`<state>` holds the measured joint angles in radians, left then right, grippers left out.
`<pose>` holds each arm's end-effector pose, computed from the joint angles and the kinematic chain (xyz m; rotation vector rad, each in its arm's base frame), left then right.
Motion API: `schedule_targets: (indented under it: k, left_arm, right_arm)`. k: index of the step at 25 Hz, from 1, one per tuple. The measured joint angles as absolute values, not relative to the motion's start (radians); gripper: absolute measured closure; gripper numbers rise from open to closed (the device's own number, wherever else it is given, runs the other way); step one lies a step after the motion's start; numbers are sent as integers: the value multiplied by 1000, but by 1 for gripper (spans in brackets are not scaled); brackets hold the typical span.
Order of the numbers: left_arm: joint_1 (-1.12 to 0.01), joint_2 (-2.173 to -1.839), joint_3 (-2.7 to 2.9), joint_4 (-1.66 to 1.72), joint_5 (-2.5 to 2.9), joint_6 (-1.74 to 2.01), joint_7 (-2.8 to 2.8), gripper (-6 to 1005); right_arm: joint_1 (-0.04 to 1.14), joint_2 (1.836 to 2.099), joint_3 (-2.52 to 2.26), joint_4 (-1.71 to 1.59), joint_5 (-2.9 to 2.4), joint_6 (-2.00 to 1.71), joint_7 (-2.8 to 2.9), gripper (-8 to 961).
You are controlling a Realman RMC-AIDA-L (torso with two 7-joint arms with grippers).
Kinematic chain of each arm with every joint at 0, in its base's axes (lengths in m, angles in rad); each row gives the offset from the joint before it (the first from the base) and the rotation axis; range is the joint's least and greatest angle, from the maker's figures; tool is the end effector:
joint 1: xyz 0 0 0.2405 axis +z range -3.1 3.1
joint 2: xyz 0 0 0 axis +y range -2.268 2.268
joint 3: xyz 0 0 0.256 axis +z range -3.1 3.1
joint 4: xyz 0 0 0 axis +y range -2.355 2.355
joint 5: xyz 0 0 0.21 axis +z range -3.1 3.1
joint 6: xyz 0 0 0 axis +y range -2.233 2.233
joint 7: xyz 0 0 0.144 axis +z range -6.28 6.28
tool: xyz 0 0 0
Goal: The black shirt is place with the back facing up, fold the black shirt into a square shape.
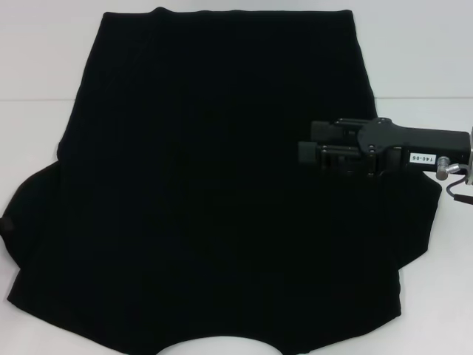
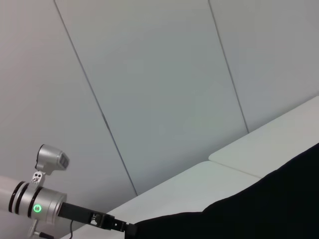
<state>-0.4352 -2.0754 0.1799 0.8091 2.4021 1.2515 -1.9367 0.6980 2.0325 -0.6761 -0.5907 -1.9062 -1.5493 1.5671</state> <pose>-0.3965 0.3070 0.0808 -1.8195 -1.4921 -0.4614 0.2071 0.3770 0.0151 -2.7138 0.7131 0.8850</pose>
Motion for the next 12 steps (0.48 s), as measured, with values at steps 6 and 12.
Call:
schedule_targets:
  k: [6,12]
  left_arm:
    - [-420,-2076,130,810,2399,1257,-1928,996]
    - [-406,-2081,110,810,2376,1265,-1926,996]
  right_arm:
    - [701,2034,-675,-592,-1899,-1549,1564,250]
    - [707,2034,-675,-593,-1899,-1549,1561,252]
